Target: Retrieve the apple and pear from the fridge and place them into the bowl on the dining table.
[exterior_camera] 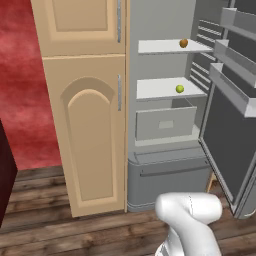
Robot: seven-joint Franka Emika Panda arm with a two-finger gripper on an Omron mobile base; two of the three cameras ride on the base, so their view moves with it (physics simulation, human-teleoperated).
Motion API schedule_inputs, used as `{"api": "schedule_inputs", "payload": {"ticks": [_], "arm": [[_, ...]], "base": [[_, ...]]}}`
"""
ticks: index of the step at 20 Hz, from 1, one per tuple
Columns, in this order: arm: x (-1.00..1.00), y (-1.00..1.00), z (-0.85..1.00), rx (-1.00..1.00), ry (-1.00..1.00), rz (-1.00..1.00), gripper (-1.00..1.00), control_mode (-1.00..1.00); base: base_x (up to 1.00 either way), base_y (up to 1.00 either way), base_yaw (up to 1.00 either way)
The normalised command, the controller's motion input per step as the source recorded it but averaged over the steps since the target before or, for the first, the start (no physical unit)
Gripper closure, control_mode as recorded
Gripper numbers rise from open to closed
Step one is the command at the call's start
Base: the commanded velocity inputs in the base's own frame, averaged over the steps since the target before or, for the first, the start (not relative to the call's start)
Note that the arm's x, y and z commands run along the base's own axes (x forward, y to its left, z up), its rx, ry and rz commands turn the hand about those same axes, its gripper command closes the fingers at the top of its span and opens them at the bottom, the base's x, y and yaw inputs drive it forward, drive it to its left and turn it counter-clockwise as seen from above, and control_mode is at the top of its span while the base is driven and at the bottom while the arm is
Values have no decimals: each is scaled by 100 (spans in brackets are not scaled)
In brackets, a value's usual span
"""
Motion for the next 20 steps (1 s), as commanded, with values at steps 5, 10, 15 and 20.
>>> {"api": "schedule_inputs", "payload": {"ticks": [5,10,15,20], "arm": [[-51,80,27,-24,0,0,-100,-100],[-7,67,11,-7,4,-1,-100,-100],[0,48,1,5,4,-7,-100,-100],[0,26,-5,23,7,-8,-100,-100]], "base": [[0,0,0],[0,0,0],[0,0,0],[0,0,0]]}}
